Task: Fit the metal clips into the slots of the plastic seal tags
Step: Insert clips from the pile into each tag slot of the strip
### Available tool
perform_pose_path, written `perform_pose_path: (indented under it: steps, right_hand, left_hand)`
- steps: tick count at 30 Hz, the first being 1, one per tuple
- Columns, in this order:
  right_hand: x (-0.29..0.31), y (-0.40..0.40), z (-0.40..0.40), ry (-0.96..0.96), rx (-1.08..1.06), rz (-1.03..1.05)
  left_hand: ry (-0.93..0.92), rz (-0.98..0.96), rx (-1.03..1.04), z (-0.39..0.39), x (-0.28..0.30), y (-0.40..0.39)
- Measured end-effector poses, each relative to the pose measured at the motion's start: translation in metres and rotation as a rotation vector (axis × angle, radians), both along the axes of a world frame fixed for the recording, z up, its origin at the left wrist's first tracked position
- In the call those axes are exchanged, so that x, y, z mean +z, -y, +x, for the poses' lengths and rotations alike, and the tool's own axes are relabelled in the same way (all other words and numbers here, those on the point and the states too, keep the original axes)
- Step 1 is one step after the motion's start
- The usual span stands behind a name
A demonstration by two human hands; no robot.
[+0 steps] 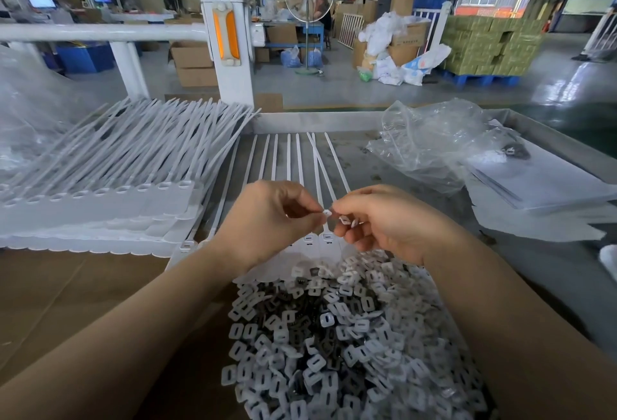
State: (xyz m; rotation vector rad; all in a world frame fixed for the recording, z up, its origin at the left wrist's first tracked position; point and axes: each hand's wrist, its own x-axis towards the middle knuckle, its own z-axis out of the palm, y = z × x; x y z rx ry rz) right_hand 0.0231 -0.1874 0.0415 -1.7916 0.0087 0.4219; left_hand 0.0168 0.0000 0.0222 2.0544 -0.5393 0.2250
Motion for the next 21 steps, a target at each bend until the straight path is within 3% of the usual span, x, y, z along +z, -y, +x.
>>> perform_pose_path:
  steps: [4, 8, 10, 15, 18, 21]
  right_hand:
    - [-0.004, 0.002, 0.002, 0.032, -0.013, -0.064]
    - [-0.003, 0.005, 0.001, 0.024, -0.004, 0.025]
    - [-0.003, 0.005, 0.001, 0.042, -0.008, 0.033]
    - [-0.005, 0.011, 0.006, 0.165, -0.096, -0.327]
    - [-0.006, 0.015, 0.007, 0.163, -0.086, -0.421]
    - [-0.012, 0.012, 0.008, 0.177, -0.05, -0.5]
  left_hand:
    - [0.327, 0.174, 0.038, -0.004, -0.002, 0.002]
    - [0.547, 0.257, 0.074, -0.004, -0.002, 0.003]
    - [0.523, 0.265, 0.062, -0.003, -0.003, 0.002]
    - [0.256, 0.277, 0.074, 0.002, -0.011, 0.003]
    - [0.089, 0.299, 0.029, 0.002, -0.015, 0.003]
    - [0.035, 0.308, 0.022, 0.002, -0.017, 0.003]
